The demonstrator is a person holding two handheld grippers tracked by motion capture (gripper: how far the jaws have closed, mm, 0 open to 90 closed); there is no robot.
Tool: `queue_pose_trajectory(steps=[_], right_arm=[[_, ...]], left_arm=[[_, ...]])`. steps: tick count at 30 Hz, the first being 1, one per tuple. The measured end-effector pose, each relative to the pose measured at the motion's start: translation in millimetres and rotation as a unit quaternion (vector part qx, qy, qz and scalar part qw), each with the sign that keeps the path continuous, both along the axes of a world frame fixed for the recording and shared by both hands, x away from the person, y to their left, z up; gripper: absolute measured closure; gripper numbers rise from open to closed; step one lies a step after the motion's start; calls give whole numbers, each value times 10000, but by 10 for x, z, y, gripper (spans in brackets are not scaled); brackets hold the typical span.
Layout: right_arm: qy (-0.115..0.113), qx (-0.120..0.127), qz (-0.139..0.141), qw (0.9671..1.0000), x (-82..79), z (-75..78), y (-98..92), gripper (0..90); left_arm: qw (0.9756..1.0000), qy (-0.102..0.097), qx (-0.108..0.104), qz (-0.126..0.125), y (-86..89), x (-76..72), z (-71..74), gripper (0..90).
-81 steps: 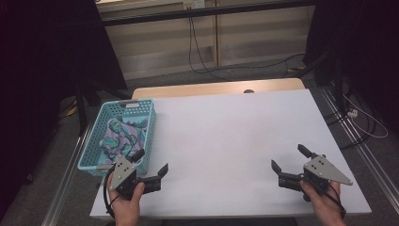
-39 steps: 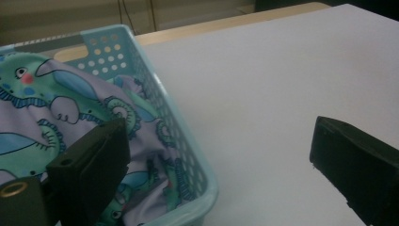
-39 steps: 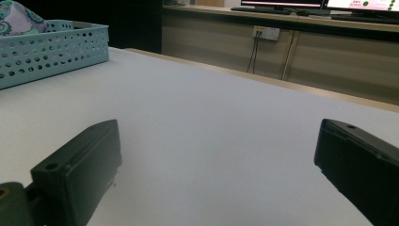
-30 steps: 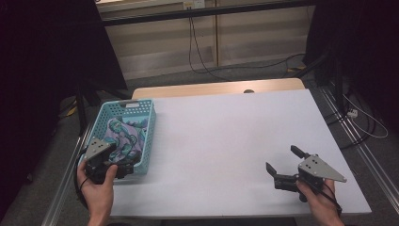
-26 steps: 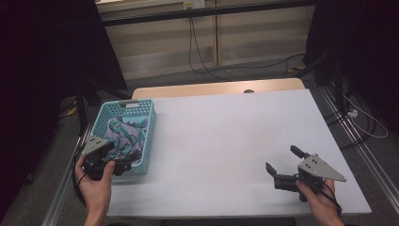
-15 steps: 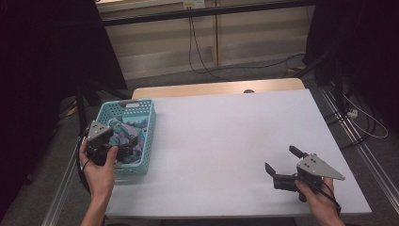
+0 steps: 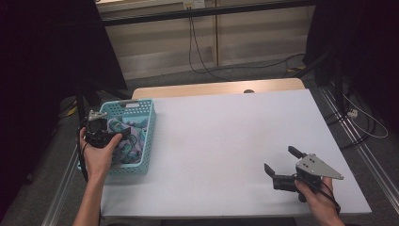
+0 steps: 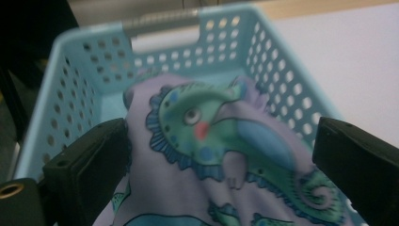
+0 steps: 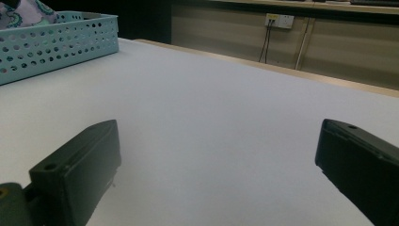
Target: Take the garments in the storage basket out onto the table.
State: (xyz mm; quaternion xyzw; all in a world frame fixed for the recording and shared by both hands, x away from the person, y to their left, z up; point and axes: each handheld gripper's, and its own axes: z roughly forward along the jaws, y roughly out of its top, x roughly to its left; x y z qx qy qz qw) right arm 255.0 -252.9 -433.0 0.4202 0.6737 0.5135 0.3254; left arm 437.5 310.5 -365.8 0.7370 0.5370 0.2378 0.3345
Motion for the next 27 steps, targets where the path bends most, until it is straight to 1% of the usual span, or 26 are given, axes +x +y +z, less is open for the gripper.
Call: queue_pose_trajectory(steps=[1, 3, 4, 5, 7, 8, 12, 13, 14, 17, 18, 20, 21, 22, 23, 24, 27], right_arm=[[1, 2, 6, 10000, -2, 0, 1, 4], [-3, -3, 12, 10000, -1, 0, 1, 4], [2, -8, 11, 10000, 0, 0, 1, 5], [8, -30, 7, 10000, 2, -3, 1, 6], [11, -37, 12, 10000, 5, -4, 5, 7], [15, -40, 18, 10000, 5, -4, 8, 7], [27, -54, 49, 10000, 2, -5, 17, 7], [44, -55, 43, 10000, 3, -7, 17, 8], [51, -58, 41, 10000, 4, -9, 16, 8], [51, -47, 16, 10000, 10, -10, 3, 8], [62, -38, 8, 10000, 10, -10, 0, 8], [64, -34, 3, 10000, 11, -11, -2, 8], [64, -33, 6, 10000, 10, -10, -2, 8], [62, -31, 11, 10000, 10, -10, -1, 8], [64, -34, 17, 10000, 9, -10, 0, 8], [54, -29, 22, 10000, 7, -8, 1, 8], [35, -29, 37, 10000, 4, -6, 4, 8]], left_arm=[[9999, 118, 10, 19, 10, 28, -27, 45], [9996, 274, -87, -59, 20, 66, -66, 62], [9993, 356, -92, -90, 9, 79, -83, 78], [9992, 389, -52, -120, -11, 86, -90, 92], [9988, 447, 53, -197, -71, 104, -104, 75], [9987, 444, 87, -222, -98, 111, -111, 69], [9968, 687, 249, -314, -174, 182, -150, 46], [9963, 726, 315, -331, -188, 196, -156, 47], [9961, 711, 409, -323, -201, 211, -170, 51], [9932, 935, 547, -421, -230, 268, -224, 45], [9916, 1025, 629, -476, -236, 289, -243, 38], [9881, 1276, 686, -509, -251, 335, -287, 28], [9865, 1357, 744, -540, -253, 353, -300, 21], [9865, 1384, 719, -508, -257, 361, -313, 20], [9858, 1422, 745, -501, -253, 379, -332, 19], [9844, 1504, 772, -497, -250, 393, -352, 9], [9815, 1651, 866, -439, -231, 429, -413, 1]])
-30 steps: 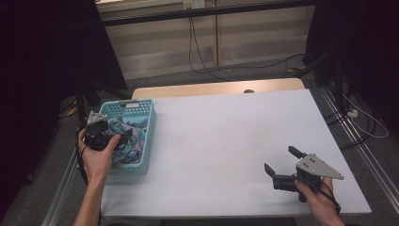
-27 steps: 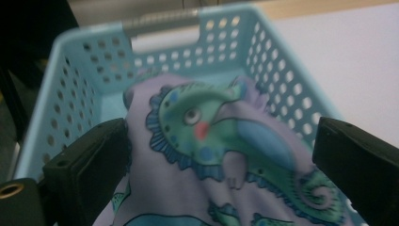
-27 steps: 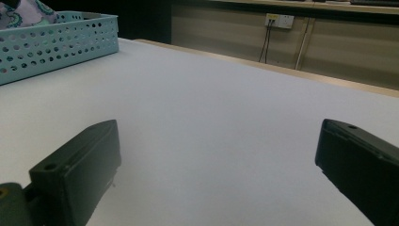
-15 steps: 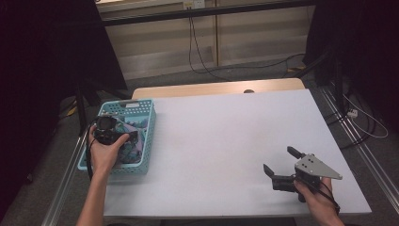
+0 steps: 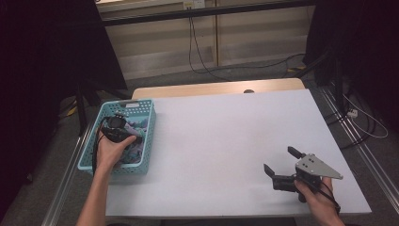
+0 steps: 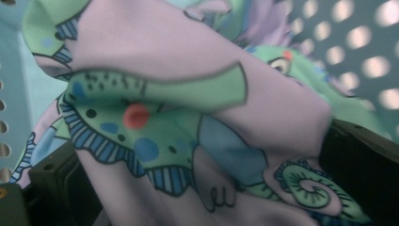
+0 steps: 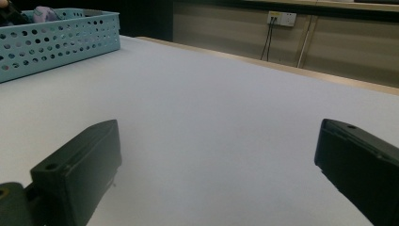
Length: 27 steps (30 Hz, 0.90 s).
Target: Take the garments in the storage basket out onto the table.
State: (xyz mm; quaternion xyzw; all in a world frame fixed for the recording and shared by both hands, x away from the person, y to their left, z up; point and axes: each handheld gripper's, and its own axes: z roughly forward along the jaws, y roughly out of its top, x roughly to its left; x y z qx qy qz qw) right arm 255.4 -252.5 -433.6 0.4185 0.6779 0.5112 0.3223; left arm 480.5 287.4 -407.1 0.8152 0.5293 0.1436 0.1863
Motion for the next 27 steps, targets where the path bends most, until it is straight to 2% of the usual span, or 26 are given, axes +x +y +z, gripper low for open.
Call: queue_pose_trajectory(steps=[4, 6, 10, 13, 15, 19, 21, 26, 27], right_arm=[[8, 7, 8, 10000, -2, 0, -3, 8], [13, 5, 6, 10000, 0, -1, -5, 8], [19, 5, 21, 10000, 2, -2, -1, 8], [26, 4, 35, 10000, 1, -3, 2, 8], [40, 12, 37, 10000, 2, -4, 2, 8], [68, 39, 12, 10000, 7, -9, -5, 8], [59, 30, 22, 10000, 9, -9, -1, 10], [67, 8, 74, 9999, 8, -11, 16, 10], [65, 2, 81, 9999, 7, -10, 17, 10]], left_arm=[[9993, 272, 172, 194, 49, 40, -68, 1], [9982, 376, 382, 279, 63, 55, -63, 1], [9972, 532, 330, 419, 56, 74, -90, 12], [9952, 907, 159, 340, 52, 105, -132, 59], [9951, 936, 151, 282, 62, 107, -143, 57], [9955, 887, -32, 326, 86, 113, -229, 0], [9960, 847, -61, 281, 96, 114, -240, 0], [9955, 934, -144, 94, 143, 138, -249, 0], [9957, 905, -129, 124, 131, 139, -255, 0]])
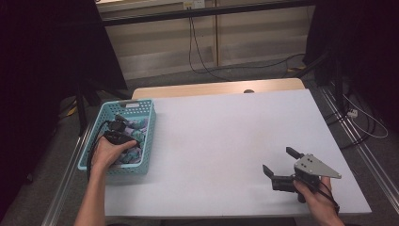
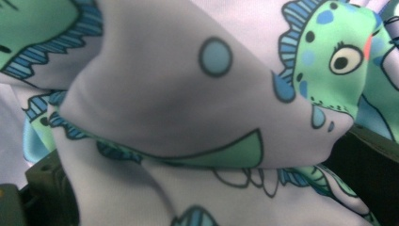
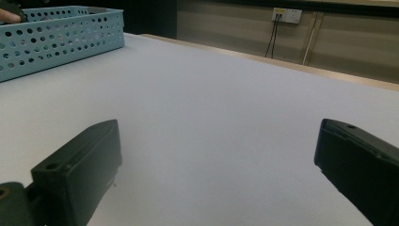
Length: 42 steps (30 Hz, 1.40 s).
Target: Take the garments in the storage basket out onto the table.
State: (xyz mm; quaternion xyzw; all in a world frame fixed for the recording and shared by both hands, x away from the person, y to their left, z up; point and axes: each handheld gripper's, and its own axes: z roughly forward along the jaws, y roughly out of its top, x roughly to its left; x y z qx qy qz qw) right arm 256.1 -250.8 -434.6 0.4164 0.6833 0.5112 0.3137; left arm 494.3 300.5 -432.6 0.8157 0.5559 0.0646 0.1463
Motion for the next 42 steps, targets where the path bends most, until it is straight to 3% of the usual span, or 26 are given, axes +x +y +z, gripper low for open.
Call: queue_pose_trajectory(steps=[1, 5, 10, 14, 20, 27, 34, 38, 42], right_arm=[[-1, 4, 0, 10000, -2, 1, 0, 10], [-42, 5, 5, 10000, -2, 8, 6, 10], [-68, -21, 22, 10000, 2, 8, 19, 10], [-73, -25, 20, 10000, -4, 13, 12, 10], [-68, -16, 41, 10000, -7, 12, 10, 10], [-42, -16, 53, 10000, 10, 6, 25, 10], [-43, -31, 35, 10000, 14, 6, 21, 9], [-50, -22, 51, 10000, 10, 9, 13, 9], [-40, -27, 29, 10000, 14, 7, 8, 9]], left_arm=[[10000, -12, 89, -10, -17, -4, 0, 0], [10000, 26, 94, -20, -28, 6, -6, 0], [9996, 214, 163, 55, -39, 37, 20, 26], [9990, 358, 279, -56, -107, 46, 80, 166], [9993, 246, 149, -250, -169, -21, 137, 472], [9990, 245, 143, -347, -207, -42, 151, 595], [9986, 333, 185, -380, -231, -32, 171, 649], [9982, 133, 125, -568, -204, -72, 174, 649], [9983, 149, -4, -567, -166, -67, 201, 650]])
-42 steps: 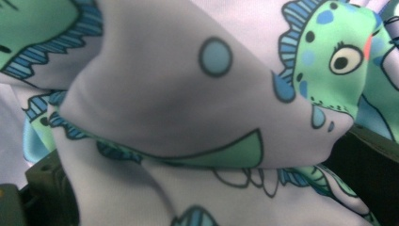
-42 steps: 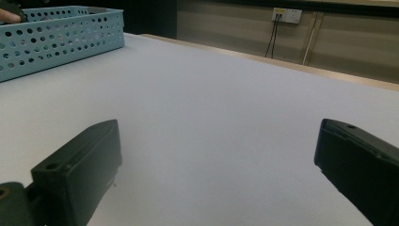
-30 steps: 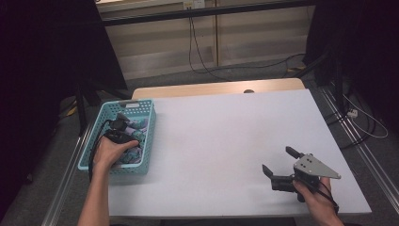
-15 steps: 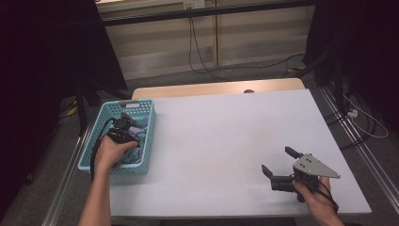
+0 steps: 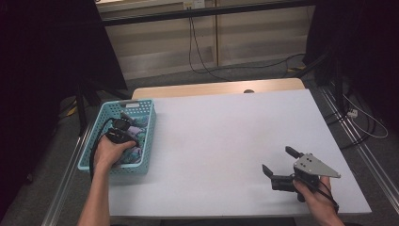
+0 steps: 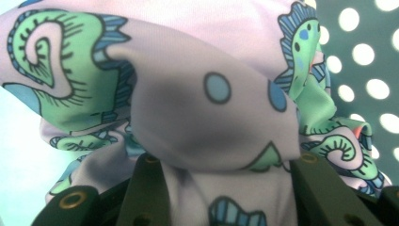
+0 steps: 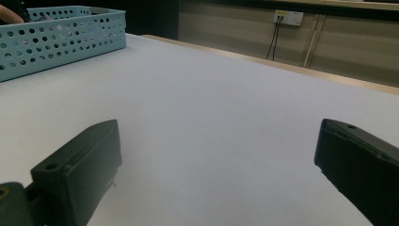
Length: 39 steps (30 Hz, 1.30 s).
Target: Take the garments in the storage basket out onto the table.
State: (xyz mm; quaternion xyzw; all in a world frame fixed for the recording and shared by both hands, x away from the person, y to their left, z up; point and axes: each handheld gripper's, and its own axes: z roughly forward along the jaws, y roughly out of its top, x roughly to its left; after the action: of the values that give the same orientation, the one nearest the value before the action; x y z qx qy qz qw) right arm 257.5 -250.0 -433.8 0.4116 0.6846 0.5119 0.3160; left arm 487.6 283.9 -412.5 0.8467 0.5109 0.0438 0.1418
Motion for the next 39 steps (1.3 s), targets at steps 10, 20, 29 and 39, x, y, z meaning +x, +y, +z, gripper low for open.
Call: queue_pose_trajectory(steps=[10, 20, 29, 39], right_arm=[[12, -8, -29, 10000, -1, -3, -4, 9], [-12, -16, -6, 10000, -18, 4, 0, 9], [-9, -21, -17, 10000, -15, 4, 0, 9], [-6, -17, -25, 10000, -19, 5, -3, 9]], left_arm=[[9973, -610, -384, 129, 74, -124, 178, 661], [9888, -1246, -690, 452, 171, -228, 326, 661], [9758, -1888, -884, 660, 251, -319, 471, 660], [9570, -2536, -1077, 905, 322, -403, 547, 658]])
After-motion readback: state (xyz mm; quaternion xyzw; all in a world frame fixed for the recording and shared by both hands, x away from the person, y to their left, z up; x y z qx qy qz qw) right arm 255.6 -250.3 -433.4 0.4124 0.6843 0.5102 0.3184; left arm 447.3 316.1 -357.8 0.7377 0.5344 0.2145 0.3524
